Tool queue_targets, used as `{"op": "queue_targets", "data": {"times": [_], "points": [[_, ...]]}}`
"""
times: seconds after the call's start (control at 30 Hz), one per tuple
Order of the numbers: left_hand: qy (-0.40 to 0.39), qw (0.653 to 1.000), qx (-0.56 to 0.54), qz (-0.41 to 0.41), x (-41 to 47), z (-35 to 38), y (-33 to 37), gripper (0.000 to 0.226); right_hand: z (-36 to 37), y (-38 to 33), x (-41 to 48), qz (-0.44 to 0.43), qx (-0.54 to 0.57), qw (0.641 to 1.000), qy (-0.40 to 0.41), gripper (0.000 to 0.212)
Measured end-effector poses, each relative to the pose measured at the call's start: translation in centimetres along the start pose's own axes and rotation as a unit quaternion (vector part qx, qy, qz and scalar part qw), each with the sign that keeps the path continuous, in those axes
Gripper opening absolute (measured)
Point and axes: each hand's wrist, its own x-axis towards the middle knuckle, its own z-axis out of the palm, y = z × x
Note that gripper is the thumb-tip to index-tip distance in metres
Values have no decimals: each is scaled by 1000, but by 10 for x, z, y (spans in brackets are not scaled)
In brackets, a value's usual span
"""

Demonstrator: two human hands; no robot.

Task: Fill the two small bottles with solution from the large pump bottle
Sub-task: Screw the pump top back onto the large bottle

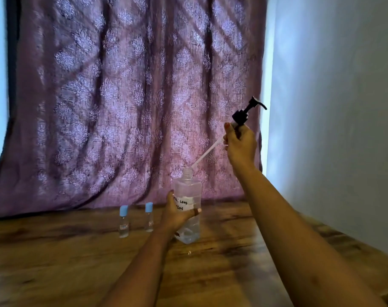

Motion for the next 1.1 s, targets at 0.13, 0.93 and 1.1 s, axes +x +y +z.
{"op": "queue_targets", "data": {"times": [0.13,0.93,1.1], "points": [[22,999,-41,-4,2,2,-17,80,4,-6,7,-13,-8,1000,12,19],[22,988,54,145,-13,7,-14,101,17,9,-26,26,-123,979,-161,27],[37,987,58,148,-14,4,-15,99,20,36,-43,63,-151,963,-215,19]]}}
